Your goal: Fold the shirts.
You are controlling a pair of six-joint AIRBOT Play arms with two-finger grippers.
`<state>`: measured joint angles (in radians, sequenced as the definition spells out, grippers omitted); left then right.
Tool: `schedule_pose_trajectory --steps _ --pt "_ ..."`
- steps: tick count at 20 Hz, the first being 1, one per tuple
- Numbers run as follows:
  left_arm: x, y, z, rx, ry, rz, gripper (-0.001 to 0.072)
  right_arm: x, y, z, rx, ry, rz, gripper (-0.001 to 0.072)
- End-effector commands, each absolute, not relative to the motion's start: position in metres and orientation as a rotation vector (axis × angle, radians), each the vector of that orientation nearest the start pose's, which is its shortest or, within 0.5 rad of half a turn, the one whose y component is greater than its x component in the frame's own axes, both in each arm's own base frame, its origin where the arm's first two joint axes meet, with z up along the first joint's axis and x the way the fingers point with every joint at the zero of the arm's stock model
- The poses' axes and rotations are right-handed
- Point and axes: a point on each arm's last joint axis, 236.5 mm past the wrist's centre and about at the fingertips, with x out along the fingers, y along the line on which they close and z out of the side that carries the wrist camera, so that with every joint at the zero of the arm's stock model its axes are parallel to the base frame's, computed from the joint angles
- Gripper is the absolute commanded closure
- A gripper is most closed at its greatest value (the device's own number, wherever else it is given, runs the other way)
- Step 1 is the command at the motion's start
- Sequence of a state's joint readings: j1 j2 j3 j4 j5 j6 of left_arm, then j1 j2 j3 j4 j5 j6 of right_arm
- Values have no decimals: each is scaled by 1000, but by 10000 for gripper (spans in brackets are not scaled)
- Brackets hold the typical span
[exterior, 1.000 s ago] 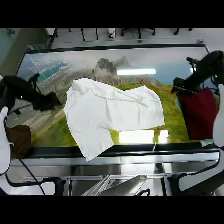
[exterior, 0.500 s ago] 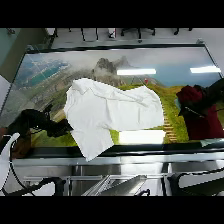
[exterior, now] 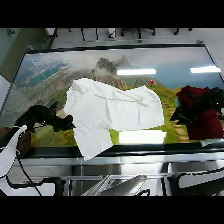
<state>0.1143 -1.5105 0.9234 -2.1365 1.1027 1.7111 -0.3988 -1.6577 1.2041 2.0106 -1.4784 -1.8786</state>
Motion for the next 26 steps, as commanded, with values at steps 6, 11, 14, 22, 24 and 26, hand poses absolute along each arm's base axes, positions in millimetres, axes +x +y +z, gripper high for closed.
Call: schedule_pose_trajectory --steps 6,11,14,22,24,26 --pt "346 -64 -91 -605 1493 -176 693 348 39 -135 560 1707 338 247" --pt "378 -57 -14 -547 1265 -203 693 377 72 -103 572 1604 431 697" --pt "405 -53 119 -444 935 -255 693 413 74 3 495 1372 504 697" --pt "248 -70 532 -144 -98 -325 694 327 78 426 62 275 441 695" --pt "198 -63 578 -96 -250 -272 694 276 84 484 6 84 419 695" --pt "172 -56 594 -54 -302 -217 694 244 84 514 -28 -33 387 695"
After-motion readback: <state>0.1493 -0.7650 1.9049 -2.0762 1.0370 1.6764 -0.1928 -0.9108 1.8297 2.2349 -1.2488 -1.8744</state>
